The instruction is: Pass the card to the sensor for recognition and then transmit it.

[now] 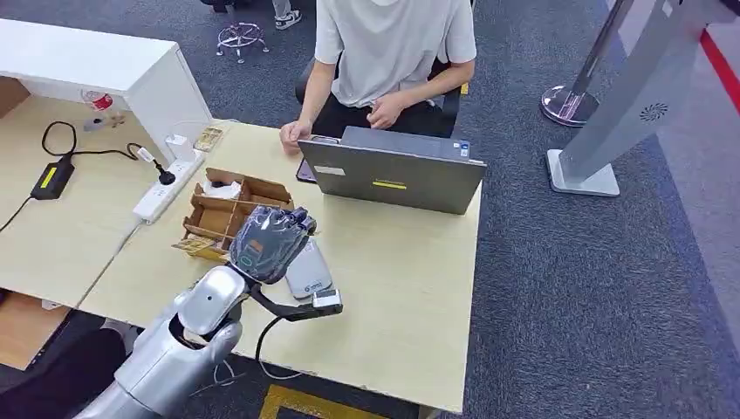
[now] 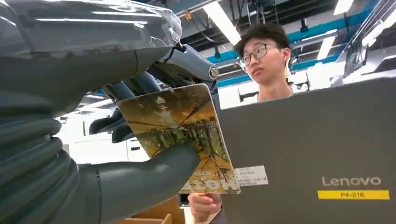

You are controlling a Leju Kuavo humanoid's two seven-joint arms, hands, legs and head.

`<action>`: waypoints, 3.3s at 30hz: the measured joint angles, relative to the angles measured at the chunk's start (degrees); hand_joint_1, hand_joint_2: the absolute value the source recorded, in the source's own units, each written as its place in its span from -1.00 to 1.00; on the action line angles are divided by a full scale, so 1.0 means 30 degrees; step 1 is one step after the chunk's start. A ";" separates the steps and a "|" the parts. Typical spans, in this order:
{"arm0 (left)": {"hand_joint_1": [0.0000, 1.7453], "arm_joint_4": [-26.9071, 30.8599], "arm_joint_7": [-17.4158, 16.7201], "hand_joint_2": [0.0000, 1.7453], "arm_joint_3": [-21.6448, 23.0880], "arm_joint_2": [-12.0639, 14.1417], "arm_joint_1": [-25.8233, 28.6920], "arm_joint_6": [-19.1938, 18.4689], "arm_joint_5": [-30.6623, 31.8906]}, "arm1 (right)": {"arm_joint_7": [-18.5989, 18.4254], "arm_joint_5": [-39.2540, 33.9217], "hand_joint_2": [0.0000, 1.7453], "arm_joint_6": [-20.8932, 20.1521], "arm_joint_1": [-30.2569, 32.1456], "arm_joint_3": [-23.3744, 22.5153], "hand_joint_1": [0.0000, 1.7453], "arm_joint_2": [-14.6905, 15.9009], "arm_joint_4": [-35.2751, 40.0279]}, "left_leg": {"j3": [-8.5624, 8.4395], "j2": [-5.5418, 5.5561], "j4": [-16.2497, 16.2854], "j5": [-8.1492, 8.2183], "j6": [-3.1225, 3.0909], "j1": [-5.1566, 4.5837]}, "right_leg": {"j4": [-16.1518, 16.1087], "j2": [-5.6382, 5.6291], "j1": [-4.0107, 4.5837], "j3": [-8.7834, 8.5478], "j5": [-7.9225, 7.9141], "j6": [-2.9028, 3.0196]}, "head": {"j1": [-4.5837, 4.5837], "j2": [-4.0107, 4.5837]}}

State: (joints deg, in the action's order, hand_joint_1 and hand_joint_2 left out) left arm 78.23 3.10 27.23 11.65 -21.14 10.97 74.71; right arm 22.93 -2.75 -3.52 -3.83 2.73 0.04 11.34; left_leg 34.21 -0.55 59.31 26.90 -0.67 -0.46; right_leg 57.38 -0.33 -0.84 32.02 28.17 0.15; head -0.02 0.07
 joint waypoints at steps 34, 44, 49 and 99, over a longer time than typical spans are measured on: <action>1.00 -0.6915 -0.2542 1.00 0.1167 -0.1333 -0.2019 -0.5196 -0.1136 | -0.0707 0.0809 -1.00 0.0022 0.0080 -0.0911 -1.00 -0.0226 0.0000 | -0.0004 0.0007 0.0003 0.0001 -0.0003 -0.0002 | -0.0001 0.0010 -0.0005 -0.0019 -0.0002 -0.0006 | 0.0007 0.0000; 1.00 -0.7649 -0.2302 1.00 0.1611 -0.1508 -0.2422 -0.3159 -0.1231 | -0.0663 0.1217 -1.00 0.0051 0.0093 -0.0998 -1.00 -0.0291 0.0000 | -0.0034 0.0016 0.0003 -0.0039 -0.0013 -0.0002 | 0.0001 0.0011 -0.0002 -0.0043 -0.0034 -0.0040 | 0.0007 0.0000; 1.00 -0.4186 -0.2397 1.00 0.1443 -0.0684 -0.2626 0.1766 -0.0195 | -0.0554 0.1660 -1.00 -0.0007 0.0108 -0.1020 -1.00 -0.0291 0.0000 | 0.0013 0.0044 0.0003 -0.0062 -0.0022 0.0006 | 0.0009 0.0038 0.0004 -0.0022 -0.0038 -0.0042 | -0.0001 0.0000; -1.00 -0.4259 -0.1182 1.00 -0.1682 0.1217 -0.6736 0.1216 -0.1047 | -0.0925 0.1727 -1.00 -0.0408 0.0043 -0.2375 -1.00 -0.0685 0.0022 | 0.0056 0.0032 0.0001 -0.0079 -0.0014 0.0000 | 0.0008 0.0023 -0.0005 0.0033 -0.0051 -0.0043 | -0.0001 0.0000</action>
State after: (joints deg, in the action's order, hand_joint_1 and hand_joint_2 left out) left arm 65.45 -0.44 22.18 15.30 -41.35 14.62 71.57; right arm 20.15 2.43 -4.74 -3.70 -4.39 -2.01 11.41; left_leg 34.37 -0.46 59.31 26.66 -0.72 -0.46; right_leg 57.41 -0.26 -0.86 32.12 28.01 0.02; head -0.02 0.07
